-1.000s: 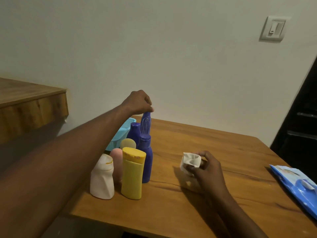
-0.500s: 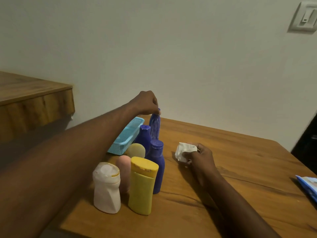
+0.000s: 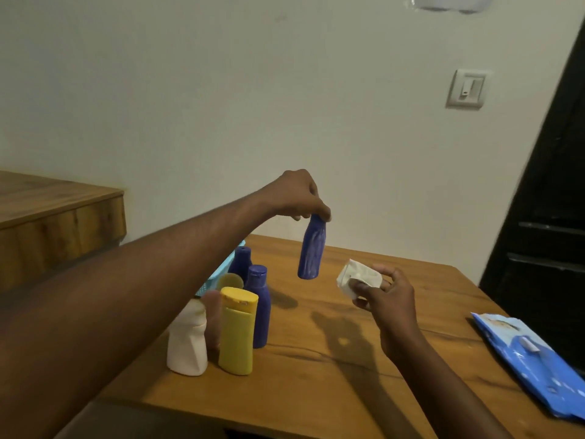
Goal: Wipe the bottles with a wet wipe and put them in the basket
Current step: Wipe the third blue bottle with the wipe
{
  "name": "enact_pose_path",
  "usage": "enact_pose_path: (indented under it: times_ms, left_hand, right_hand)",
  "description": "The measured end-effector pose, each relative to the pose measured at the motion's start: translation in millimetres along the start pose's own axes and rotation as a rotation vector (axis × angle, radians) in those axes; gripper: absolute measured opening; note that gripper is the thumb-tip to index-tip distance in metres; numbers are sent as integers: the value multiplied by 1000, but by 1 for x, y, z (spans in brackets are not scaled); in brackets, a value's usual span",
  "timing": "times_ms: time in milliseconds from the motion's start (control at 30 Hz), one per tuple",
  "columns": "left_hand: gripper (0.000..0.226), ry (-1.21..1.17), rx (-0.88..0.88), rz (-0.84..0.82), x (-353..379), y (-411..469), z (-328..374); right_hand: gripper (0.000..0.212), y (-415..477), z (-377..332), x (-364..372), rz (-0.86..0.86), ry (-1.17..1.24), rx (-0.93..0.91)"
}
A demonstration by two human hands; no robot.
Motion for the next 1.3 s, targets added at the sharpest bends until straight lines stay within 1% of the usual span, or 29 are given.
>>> enact_pose_path:
  times_ms: [67, 200, 300, 467, 567, 733, 833, 900, 967, 1033, 1100, 1200, 1300]
  left_hand:
    - [29, -23, 26, -25, 12, -15, 27]
    - [25, -76, 83, -66, 52, -50, 65]
    - [20, -101, 102, -100, 87, -74, 72]
    - [17, -115, 79, -148, 137, -106, 73]
    - [15, -148, 103, -109, 147, -115, 76]
    - [21, -134, 141, -57, 149, -120, 79]
    - [22, -178, 153, 0, 146, -124, 75]
    - [22, -190, 168, 23, 146, -127, 74]
    - [23, -175, 178, 35, 147, -130, 76]
    - [23, -159, 185, 53, 146, -132, 77]
    - [24, -135, 179, 77, 145, -134, 75]
    - [28, -134, 139, 107, 141, -134, 66]
    - [31, -154, 112, 107, 140, -133, 63]
  right_hand:
    - [42, -15, -12, -19, 26, -19, -46]
    - [27, -49, -29, -54, 54, -110, -158]
    - [27, -69, -24, -70, 87, -220, -207]
    - [31, -97, -14, -94, 134, -280, -305]
    - [36, -105, -14, -104, 190, -306, -369]
    - [38, -111, -19, -96, 210, -469, -493]
    - [32, -120, -22, -81, 186, -578, -588]
    - [23, -124, -17, -70, 152, -614, -611]
    - [20, -127, -11, -62, 139, -630, -614]
    - [29, -129, -5, -57, 148, -611, -589]
    - [33, -133, 3, -52, 138, -562, -524]
    - [27, -142, 19, -46, 106, -527, -433]
    - [32, -139, 29, -50, 124, -507, -335]
Point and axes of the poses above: each hand's wrist, its own y-axis towards the middle knuckle, its own x-axis out of the palm, z = x × y, the point moved 9 cm from there along y, towards the middle knuckle, and after that the axes turned 5 degrees about -y, right-handed, at the moved point
